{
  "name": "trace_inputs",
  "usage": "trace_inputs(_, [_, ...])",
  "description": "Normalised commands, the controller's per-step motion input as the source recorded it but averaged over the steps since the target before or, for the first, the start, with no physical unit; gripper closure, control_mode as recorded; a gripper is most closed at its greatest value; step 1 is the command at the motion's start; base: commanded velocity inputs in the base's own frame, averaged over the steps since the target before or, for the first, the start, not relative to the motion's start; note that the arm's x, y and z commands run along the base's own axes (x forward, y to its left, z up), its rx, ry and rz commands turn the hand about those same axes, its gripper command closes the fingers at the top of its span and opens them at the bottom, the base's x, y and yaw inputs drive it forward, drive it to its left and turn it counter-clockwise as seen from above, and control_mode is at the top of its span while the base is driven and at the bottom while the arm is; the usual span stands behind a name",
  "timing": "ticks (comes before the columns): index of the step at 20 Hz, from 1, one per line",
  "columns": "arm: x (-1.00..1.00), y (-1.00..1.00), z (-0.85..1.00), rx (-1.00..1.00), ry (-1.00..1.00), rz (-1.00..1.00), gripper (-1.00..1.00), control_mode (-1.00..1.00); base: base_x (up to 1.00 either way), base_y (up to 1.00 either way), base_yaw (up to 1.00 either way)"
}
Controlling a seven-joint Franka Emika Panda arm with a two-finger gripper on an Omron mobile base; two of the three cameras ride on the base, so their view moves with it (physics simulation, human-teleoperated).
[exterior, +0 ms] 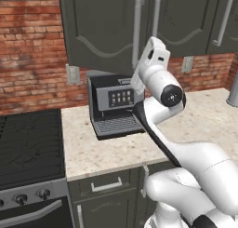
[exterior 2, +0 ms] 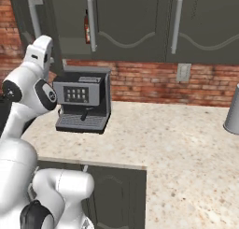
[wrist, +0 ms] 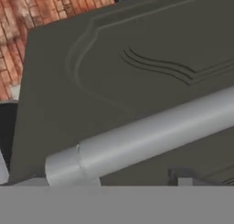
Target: Pick the candle and candle from the dining table and place them in the open cabinet. Close the cabinet after placing the objects.
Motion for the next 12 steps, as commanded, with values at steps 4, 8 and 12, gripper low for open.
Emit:
trace_inputs(4, [0.61,-0.31,0.13,0.1,-0.02,0.0,-1.0,-1.0,0.0,0.0,0.0])
trace_inputs(8, [0.69,-0.32,0.06,0.11,-0.01,0.0,-1.0,-1.0,0.0,0.0,0.0])
trace_inputs(12, [0.78,-0.34,0.0,0.11,0.0,0.0,-1.0,-1.0,0.0,0.0,0.0])
